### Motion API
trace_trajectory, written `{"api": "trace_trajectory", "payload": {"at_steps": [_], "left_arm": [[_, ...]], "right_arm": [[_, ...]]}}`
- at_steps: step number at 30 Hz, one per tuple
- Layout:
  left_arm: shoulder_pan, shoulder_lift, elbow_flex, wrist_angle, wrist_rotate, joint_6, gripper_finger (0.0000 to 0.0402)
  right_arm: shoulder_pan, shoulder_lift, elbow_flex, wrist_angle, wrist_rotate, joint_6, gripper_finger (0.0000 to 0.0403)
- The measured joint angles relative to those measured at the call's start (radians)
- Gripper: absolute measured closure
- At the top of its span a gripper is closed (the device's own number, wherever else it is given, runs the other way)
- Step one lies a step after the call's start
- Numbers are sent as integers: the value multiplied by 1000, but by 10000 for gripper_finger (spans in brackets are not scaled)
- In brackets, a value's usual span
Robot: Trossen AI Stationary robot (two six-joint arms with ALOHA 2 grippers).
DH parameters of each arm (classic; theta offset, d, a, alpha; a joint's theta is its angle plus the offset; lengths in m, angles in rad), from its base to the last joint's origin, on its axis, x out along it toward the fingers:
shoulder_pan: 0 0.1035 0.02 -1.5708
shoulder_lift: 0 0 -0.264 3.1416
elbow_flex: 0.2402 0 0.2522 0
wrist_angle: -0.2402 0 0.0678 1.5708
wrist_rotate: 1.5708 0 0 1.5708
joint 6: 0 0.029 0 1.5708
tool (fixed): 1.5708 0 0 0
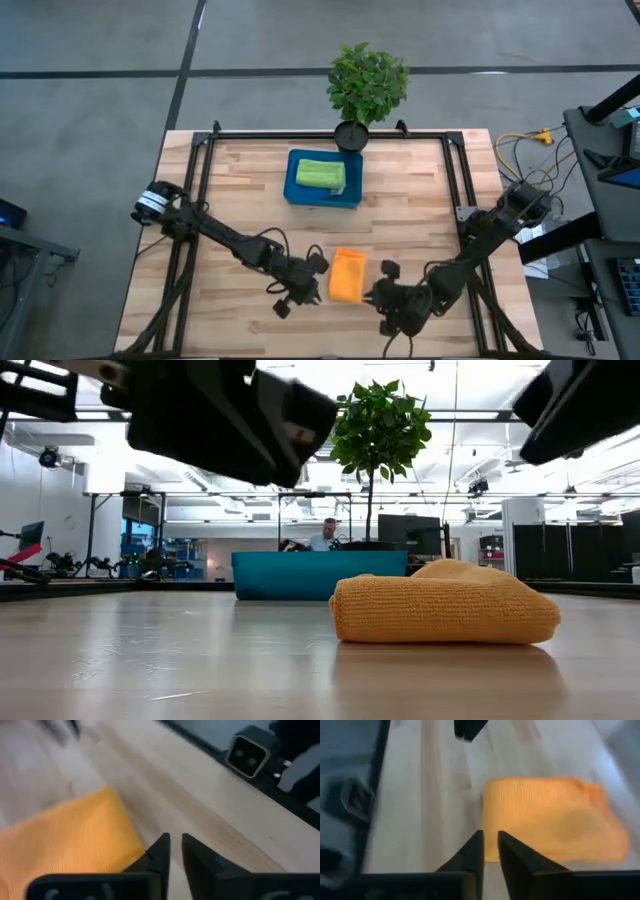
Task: Fold microfiber towels
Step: Put the yellow microfiber towel into the blue bin
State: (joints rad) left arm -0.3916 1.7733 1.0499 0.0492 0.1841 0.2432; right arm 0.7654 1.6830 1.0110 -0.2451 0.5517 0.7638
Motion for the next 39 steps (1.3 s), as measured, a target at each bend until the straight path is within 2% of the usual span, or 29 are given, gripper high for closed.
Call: {"api": "trace_trajectory", "payload": {"at_steps": [4, 8, 12, 15, 18, 22, 27, 33, 39], "left_arm": [[-17, 5, 11, 2, -78, 97, 305], [-24, 23, 12, 0, -197, 138, 222], [-23, 57, 17, 22, -232, 141, 150], [-24, 87, 33, 19, -248, 141, 117], [-27, 116, 56, 22, -283, 141, 105], [-28, 157, 89, 23, -338, 140, 103], [-29, 208, 117, 15, -345, 128, 103], [-45, 239, 130, 26, -339, 27, 103], [-55, 253, 126, 29, -323, 19, 103]], "right_arm": [[0, 42, 21, 26, -9, -287, 295], [-5, 94, 29, 22, -9, -420, 221], [-5, 151, 28, 38, -9, -518, 158], [-5, 194, 31, 68, -9, -615, 127], [-5, 235, 43, 75, 4, -680, 112], [-8, 288, 51, 78, 64, -723, 110], [-8, 322, 53, 71, 78, -690, 130], [-16, 323, 50, 48, 82, -602, 177], [-22, 326, 46, 35, 87, -555, 240]]}}
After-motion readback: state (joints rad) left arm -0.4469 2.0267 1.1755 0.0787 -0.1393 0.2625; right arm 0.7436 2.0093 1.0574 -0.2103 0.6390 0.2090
